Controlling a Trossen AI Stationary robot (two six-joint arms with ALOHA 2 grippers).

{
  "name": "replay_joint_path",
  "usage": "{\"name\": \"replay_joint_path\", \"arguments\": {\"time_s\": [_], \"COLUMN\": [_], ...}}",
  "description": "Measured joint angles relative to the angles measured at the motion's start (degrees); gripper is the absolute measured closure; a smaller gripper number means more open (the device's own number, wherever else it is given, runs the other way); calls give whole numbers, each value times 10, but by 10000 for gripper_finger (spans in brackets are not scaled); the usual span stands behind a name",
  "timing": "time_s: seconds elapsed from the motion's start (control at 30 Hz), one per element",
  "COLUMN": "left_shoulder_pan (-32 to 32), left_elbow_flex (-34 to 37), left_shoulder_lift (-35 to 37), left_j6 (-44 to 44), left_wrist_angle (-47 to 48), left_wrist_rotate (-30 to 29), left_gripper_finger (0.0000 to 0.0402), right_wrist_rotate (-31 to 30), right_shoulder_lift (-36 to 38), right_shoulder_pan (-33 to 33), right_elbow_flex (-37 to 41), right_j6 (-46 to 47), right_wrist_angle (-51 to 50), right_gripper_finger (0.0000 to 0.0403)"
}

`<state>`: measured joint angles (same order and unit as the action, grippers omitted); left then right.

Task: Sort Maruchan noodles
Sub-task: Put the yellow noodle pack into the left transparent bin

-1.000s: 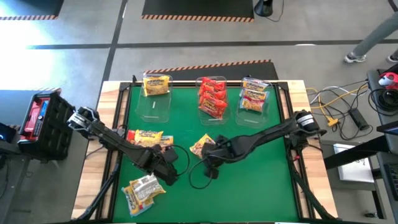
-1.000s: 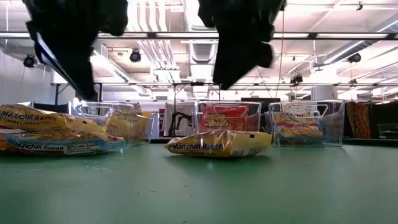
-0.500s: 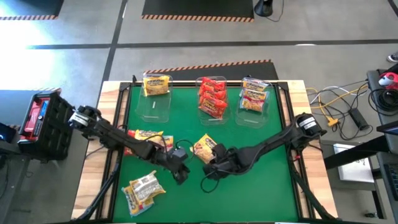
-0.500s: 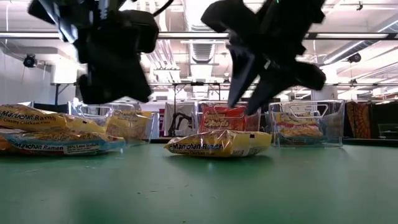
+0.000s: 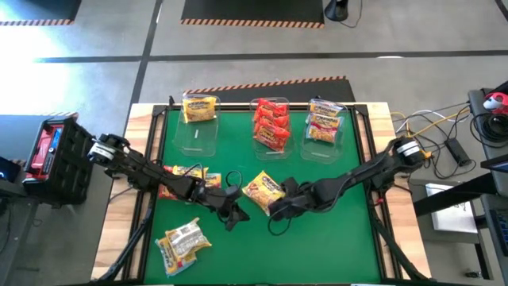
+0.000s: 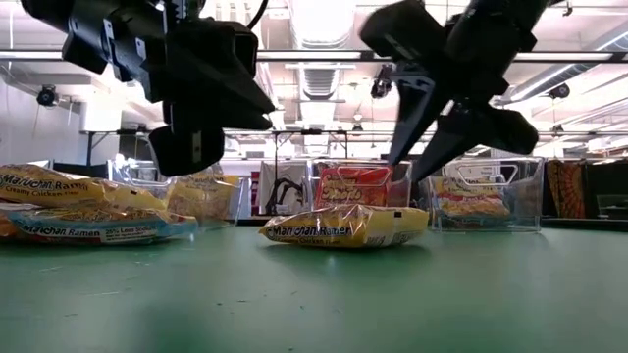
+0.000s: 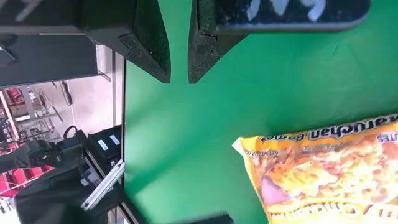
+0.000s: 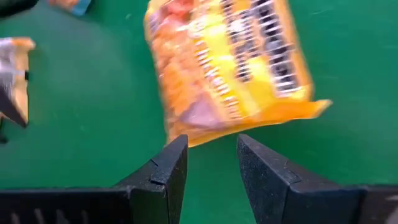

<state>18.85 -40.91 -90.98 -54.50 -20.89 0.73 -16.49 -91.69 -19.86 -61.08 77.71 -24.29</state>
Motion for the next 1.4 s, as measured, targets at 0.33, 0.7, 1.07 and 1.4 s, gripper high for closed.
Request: {"name": "replay_joint_path", "arguments": {"time_s": [0.33, 0.7, 1.07, 1.4], "left_shoulder_pan": [-17, -88, -124, -206], "left_elbow_flex": [-6, -6, -6, 2], "left_shoulder_lift": [0, 0, 0, 0], "left_j6": [-6, -43, -82, -48], "left_wrist_angle": [4, -7, 5, 14], "left_wrist_rotate": [1, 48, 11, 133], "left_gripper_finger": [364, 364, 364, 364], "right_wrist_rotate": [12, 15, 90, 142], "right_shoulder_lift": [92, 99, 98, 98], "right_shoulder_pan": [11, 41, 88, 131], "right_elbow_flex": [141, 178, 192, 247], "right_j6": [34, 7, -42, 14], "right_wrist_angle": [225, 246, 251, 376], "right_gripper_finger": [273, 273, 273, 273]}}
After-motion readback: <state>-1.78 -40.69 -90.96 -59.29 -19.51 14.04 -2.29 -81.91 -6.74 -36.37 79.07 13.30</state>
